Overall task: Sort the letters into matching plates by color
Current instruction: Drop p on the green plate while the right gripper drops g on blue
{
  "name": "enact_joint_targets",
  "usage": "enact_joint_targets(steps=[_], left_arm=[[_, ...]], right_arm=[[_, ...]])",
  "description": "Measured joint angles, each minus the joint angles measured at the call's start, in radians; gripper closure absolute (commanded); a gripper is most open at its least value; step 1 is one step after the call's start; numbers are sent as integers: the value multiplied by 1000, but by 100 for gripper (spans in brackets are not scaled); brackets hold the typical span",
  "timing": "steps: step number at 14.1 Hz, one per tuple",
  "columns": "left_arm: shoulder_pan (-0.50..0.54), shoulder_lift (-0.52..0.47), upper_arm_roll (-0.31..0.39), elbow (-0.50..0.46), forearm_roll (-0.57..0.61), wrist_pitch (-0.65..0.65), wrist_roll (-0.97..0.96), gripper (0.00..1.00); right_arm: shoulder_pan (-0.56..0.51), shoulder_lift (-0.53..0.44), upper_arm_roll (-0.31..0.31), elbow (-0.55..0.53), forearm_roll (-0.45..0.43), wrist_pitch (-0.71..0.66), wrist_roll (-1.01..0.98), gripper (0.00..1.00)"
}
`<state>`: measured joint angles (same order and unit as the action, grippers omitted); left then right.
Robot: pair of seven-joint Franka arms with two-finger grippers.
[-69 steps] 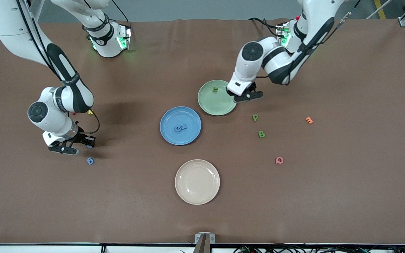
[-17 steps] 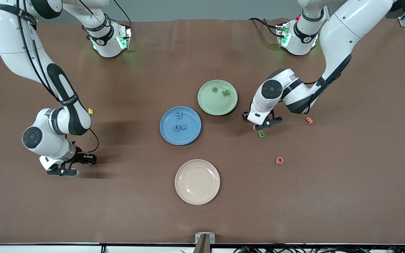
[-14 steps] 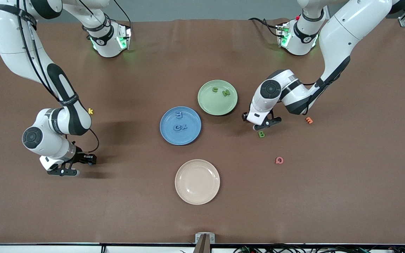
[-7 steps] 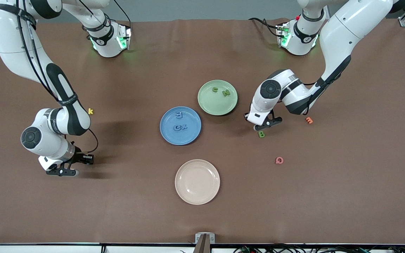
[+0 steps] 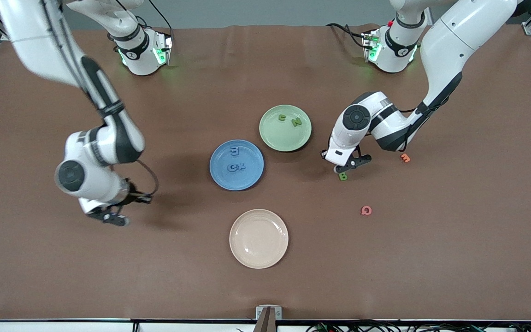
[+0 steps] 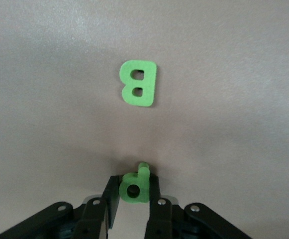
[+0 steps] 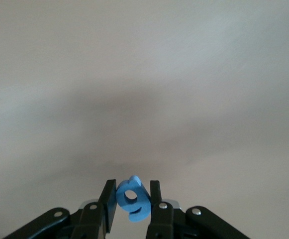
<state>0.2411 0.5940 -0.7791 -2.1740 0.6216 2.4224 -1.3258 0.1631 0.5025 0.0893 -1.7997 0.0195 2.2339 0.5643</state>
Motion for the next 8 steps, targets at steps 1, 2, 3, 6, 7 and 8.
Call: enact_joint_targets(steps=[1, 2, 3, 6, 7, 8], left_arm=[[1, -2, -12, 3, 0, 0, -14, 81], [1, -5, -31, 6, 0, 0, -34, 81], [0, -9, -55, 9, -4, 0, -57, 81], [-2, -40, -129, 27, -75, -26, -87, 81], [-5, -52, -156, 39, -104, -57, -89, 81], [-11, -59, -175, 51, -129, -80, -90, 81]], right_arm=[[79, -19, 2, -7, 3, -6, 120, 100], [160, -29, 3, -13, 3, -5, 240, 100], [232, -31, 2, -19, 3, 1, 345, 100], [375, -27, -1, -34, 4, 27, 566, 95], [409, -26, -2, -36, 4, 34, 623, 48], [430, -26, -3, -37, 4, 36, 654, 0]])
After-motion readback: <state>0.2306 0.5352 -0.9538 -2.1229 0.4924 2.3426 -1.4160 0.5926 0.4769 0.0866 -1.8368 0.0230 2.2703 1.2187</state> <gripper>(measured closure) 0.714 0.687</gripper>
